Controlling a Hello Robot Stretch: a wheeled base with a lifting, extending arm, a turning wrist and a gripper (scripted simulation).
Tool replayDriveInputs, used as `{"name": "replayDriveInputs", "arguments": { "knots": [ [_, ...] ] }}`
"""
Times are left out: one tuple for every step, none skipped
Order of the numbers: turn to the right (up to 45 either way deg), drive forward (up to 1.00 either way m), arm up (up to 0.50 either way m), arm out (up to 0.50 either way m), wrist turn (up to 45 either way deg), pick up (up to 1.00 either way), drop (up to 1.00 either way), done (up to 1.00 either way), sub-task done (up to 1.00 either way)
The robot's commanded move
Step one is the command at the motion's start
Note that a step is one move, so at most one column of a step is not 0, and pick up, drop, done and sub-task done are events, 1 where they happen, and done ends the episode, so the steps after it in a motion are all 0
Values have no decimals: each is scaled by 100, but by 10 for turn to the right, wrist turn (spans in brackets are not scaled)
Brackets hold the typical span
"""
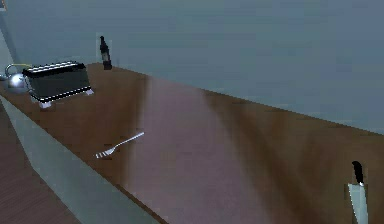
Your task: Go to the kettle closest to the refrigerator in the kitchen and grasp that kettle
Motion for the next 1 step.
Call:
{"name": "replayDriveInputs", "arguments": {
  "knots": [
    [0, 0, 50, 0, 0, 0, 0, 0, 0]
  ]
}}
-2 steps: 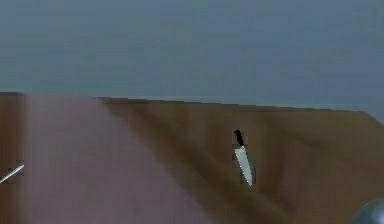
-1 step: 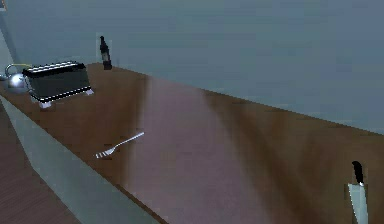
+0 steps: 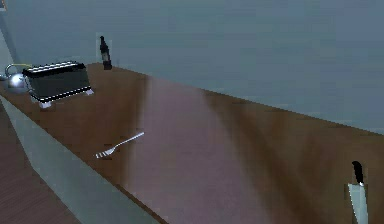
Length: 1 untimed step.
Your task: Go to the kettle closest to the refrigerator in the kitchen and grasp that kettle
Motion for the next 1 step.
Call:
{"name": "replayDriveInputs", "arguments": {
  "knots": [
    [0, 0, 38, 0, 0, 0, 0, 0, 0]
  ]
}}
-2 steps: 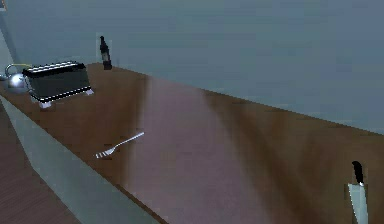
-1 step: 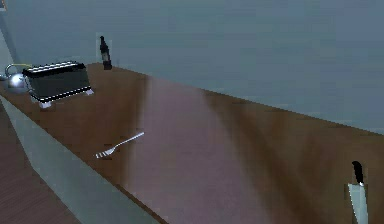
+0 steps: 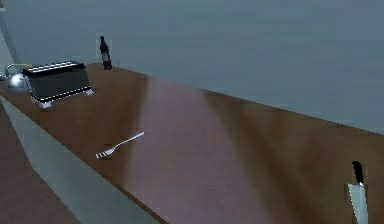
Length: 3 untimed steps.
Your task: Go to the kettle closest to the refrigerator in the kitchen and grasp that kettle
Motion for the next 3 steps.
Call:
{"name": "replayDriveInputs", "arguments": {
  "knots": [
    [0, 0, 0, 20, 0, 0, 0, 0, 0],
    [0, 0, 0, 0, 450, 0, 0, 0, 0],
    [0, 0, 0, 0, 450, 0, 0, 0, 0]
  ]
}}
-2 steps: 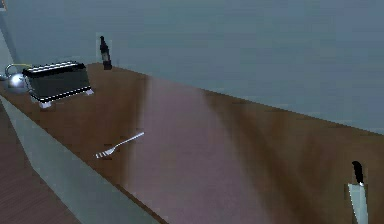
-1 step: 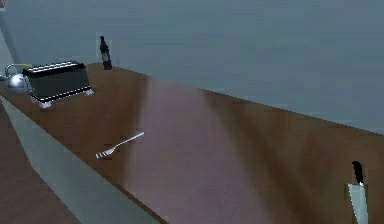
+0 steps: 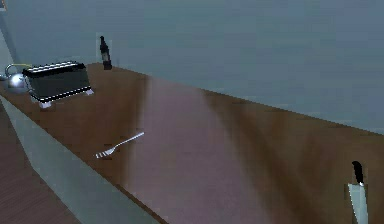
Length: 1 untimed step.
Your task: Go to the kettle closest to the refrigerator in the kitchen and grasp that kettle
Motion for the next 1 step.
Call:
{"name": "replayDriveInputs", "arguments": {
  "knots": [
    [0, 0, 0, 0, 450, 0, 0, 0, 0]
  ]
}}
